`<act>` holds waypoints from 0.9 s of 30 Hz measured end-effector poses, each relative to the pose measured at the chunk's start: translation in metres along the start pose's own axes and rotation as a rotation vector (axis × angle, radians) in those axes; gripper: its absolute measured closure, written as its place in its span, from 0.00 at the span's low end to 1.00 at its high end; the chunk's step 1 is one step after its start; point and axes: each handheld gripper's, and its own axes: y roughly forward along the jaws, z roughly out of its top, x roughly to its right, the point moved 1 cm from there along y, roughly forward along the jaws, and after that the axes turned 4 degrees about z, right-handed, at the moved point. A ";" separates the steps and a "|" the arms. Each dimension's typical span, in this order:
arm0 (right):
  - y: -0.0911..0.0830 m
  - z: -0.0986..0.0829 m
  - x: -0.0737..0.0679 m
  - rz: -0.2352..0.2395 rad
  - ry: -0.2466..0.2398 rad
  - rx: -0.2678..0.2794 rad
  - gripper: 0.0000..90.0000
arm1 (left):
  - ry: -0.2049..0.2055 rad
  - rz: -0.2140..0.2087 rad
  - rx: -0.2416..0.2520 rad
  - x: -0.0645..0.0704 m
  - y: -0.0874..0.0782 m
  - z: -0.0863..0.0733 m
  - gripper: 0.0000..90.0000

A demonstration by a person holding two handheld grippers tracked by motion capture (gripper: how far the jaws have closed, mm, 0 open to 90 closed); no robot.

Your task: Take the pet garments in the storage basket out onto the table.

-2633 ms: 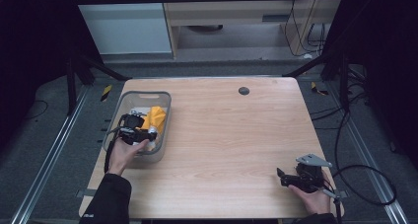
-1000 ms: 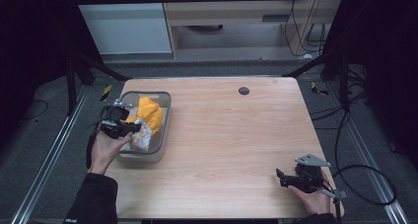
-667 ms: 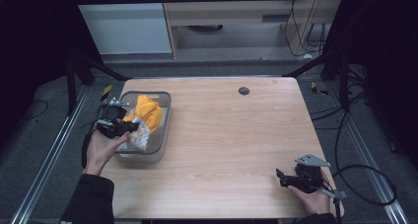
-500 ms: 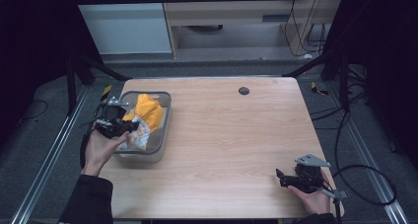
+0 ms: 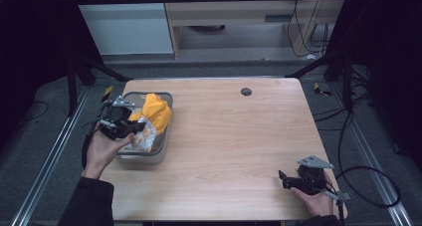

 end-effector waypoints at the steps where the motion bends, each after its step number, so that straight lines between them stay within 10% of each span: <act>1: 0.000 0.000 0.000 0.000 0.002 0.000 0.10 | 0.004 -0.002 0.002 0.001 -0.001 0.001 0.92; 27: -0.001 0.000 0.001 0.003 0.000 0.007 0.10 | 0.124 -0.071 0.047 0.041 -0.024 0.022 0.92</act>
